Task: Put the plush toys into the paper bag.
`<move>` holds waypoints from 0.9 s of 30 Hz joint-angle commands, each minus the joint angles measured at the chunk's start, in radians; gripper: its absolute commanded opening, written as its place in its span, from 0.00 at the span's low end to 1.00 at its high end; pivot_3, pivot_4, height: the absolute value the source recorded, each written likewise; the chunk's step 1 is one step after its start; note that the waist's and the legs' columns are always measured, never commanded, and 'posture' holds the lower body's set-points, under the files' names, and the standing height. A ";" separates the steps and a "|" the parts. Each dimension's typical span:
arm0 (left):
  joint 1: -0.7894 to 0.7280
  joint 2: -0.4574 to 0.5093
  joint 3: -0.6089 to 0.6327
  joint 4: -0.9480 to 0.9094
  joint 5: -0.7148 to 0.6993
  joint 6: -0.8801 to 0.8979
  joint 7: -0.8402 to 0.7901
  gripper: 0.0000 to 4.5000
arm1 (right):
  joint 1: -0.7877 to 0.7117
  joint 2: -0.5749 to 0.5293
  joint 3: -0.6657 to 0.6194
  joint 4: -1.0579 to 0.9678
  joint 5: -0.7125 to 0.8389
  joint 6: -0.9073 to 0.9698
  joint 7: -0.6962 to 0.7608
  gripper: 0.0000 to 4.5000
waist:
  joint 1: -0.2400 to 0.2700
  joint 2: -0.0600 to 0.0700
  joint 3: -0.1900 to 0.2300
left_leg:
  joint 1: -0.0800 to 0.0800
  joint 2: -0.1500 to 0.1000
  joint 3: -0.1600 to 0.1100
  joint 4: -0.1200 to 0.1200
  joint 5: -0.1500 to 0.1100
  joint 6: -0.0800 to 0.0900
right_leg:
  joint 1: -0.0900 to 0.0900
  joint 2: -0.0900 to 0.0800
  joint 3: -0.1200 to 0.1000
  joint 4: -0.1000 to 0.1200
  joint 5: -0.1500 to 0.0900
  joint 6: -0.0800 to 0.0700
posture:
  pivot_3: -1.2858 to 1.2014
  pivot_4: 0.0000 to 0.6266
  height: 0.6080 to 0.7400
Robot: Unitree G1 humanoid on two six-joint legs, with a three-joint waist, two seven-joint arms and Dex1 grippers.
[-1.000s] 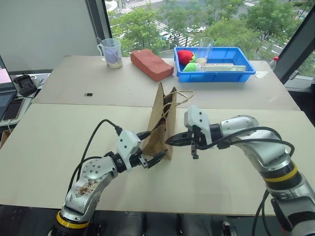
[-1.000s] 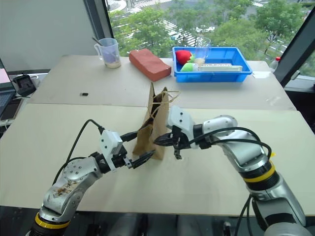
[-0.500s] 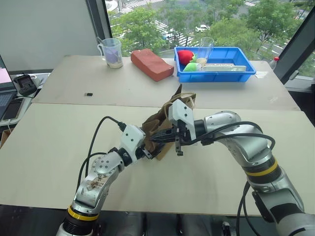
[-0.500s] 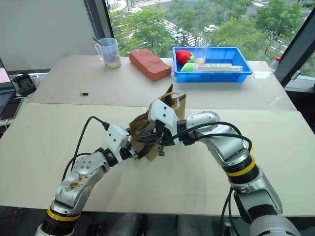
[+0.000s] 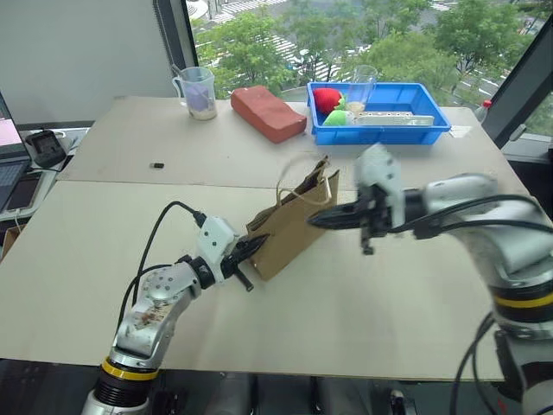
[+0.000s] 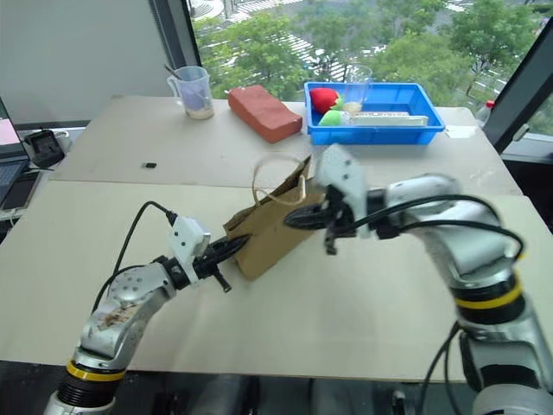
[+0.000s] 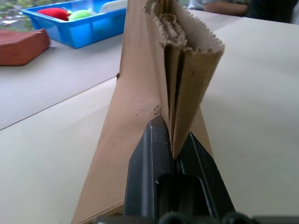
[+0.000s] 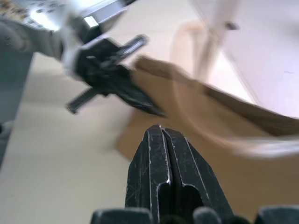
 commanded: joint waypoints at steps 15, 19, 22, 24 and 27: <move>-0.489 0.064 -0.073 0.579 -0.099 -0.189 -0.716 0.00 | -0.088 -0.397 -0.265 -0.003 0.241 0.228 0.090 0.99 | -0.007 0.001 0.000 | 0.001 0.002 0.002 0.000 -0.001 0.002 | 0.004 0.002 -0.002 -0.003 0.000 0.000 | 0.52 0.24 1.00; -0.498 0.030 -0.090 0.680 -0.047 -0.278 -0.749 0.00 | -0.038 -0.411 -0.270 -0.048 0.254 0.224 0.066 0.99 | -0.008 0.001 0.000 | 0.001 0.002 0.002 0.000 -0.001 0.002 | 0.003 0.002 -0.001 -0.003 0.000 0.000 | 0.52 0.24 1.00; -0.490 0.013 -0.094 0.716 -0.025 -0.316 -0.764 0.00 | -0.031 -0.397 -0.268 -0.051 0.262 0.223 0.039 0.99 | -0.007 0.001 0.001 | 0.000 0.002 0.002 0.000 -0.001 0.002 | 0.002 0.002 -0.001 -0.002 0.000 0.000 | 0.52 0.24 1.00; -0.487 0.004 -0.086 0.730 -0.025 -0.319 -0.771 0.13 | -0.033 -0.389 -0.259 -0.039 0.264 0.213 0.033 1.00 | -0.006 0.001 0.001 | 0.000 0.002 0.002 0.001 -0.001 0.002 | 0.002 0.002 -0.001 -0.002 0.000 0.000 | 0.52 0.24 1.00; -0.491 0.000 -0.080 0.743 -0.018 -0.341 -0.780 0.42 | -0.027 -0.384 -0.246 -0.016 0.251 0.188 0.038 1.00 | -0.004 0.001 0.000 | 0.000 0.002 0.002 0.001 -0.001 0.002 | 0.002 0.001 -0.001 -0.002 0.000 0.000 | 0.52 0.24 1.00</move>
